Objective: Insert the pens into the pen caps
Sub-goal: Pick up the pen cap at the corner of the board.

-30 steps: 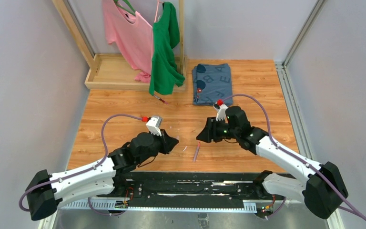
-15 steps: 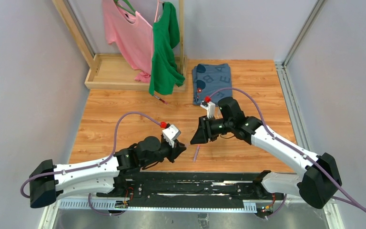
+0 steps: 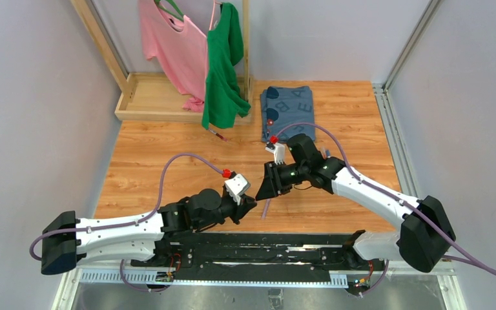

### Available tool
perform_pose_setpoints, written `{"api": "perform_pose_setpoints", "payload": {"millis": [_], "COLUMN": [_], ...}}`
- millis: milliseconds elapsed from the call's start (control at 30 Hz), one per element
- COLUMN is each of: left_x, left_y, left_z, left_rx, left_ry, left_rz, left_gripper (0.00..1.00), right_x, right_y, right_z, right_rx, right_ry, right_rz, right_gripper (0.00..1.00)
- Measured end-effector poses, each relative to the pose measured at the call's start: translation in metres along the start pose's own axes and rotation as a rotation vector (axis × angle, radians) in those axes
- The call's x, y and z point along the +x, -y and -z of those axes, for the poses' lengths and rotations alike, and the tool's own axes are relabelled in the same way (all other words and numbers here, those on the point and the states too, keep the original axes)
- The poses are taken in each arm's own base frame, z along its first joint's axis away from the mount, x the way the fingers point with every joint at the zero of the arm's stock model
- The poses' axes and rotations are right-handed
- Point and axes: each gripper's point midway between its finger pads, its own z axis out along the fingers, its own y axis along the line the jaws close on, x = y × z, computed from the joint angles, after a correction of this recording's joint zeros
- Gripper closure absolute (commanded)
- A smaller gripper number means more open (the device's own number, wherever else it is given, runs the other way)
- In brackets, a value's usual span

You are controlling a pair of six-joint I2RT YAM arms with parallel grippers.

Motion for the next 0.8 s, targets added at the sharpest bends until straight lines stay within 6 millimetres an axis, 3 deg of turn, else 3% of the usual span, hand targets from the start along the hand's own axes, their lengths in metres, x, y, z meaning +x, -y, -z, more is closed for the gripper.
{"api": "perform_pose_setpoints", "payload": {"millis": [467, 700, 767, 800], "left_x": [-0.0054, -0.0053, -0.0052, -0.0055], "left_y": [0.0010, -0.0009, -0.0019, -0.0025], "left_z": [-0.0006, -0.0006, -0.0007, -0.0007], "left_rx": [-0.014, -0.029, -0.035, -0.039], "left_ry": [0.023, 0.025, 0.027, 0.028], "left_rz": [-0.001, 0.015, 0.019, 0.022], "left_gripper": [1.00, 0.99, 0.84, 0.70], "right_x": [-0.0003, -0.0014, -0.0021, -0.0027], "right_y": [-0.0023, -0.0043, -0.0031, -0.0023], "right_z": [-0.0062, -0.0075, -0.0078, -0.0079], "right_rx": [-0.021, -0.026, -0.020, -0.014], "right_ry": [-0.009, -0.004, 0.000, 0.003], "right_rz": [0.001, 0.010, 0.012, 0.012], "right_gripper": [0.71, 0.99, 1.00, 1.00]}}
